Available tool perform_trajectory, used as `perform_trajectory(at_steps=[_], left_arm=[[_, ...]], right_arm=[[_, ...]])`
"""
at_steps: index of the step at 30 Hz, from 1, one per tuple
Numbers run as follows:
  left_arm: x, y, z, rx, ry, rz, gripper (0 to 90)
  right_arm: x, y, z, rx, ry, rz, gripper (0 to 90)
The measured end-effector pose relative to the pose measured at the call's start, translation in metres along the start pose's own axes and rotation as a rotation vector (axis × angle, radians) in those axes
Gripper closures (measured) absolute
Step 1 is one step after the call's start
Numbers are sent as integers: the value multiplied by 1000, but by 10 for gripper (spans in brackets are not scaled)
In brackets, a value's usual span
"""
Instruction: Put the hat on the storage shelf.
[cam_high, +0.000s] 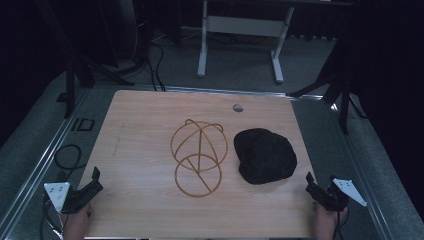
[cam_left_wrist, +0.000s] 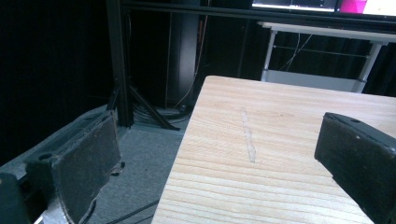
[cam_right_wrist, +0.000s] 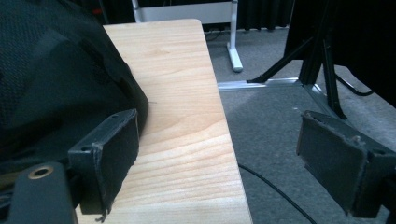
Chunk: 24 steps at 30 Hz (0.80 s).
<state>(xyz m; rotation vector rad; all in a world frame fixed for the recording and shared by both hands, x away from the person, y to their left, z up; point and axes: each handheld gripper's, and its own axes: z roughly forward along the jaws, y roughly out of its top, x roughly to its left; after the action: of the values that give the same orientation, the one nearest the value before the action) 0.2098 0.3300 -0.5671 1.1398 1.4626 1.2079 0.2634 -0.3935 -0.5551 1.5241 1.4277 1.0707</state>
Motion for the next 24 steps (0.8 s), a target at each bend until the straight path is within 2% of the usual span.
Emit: perform_trajectory(at_steps=[3,4,8,13,14,16,18,19,24], left_arm=[[0,0,0,0,1,2,5],[0,0,0,1,2,1,5],[0,0,0,4,3,1,5],[0,0,0,2,3,2,5],[0,0,0,1,2,0,5],[0,0,0,1,3,0,5],[0,0,0,1,3,1,5],[0,0,0,1,3,1,5],[0,0,0,1,2,2,5]], right_arm=[[-1,0,0,-2,7,14,127],[-2,2,-1,14,33,30,125],[-2,8,-5,29,46,45,123],[-2,26,-16,-8,86,67,117],[1,35,-20,-12,99,52,117],[3,40,-22,-17,105,39,117],[11,53,-25,-12,130,-1,117],[11,53,-25,-12,130,-1,117],[25,73,-26,7,204,-34,117]])
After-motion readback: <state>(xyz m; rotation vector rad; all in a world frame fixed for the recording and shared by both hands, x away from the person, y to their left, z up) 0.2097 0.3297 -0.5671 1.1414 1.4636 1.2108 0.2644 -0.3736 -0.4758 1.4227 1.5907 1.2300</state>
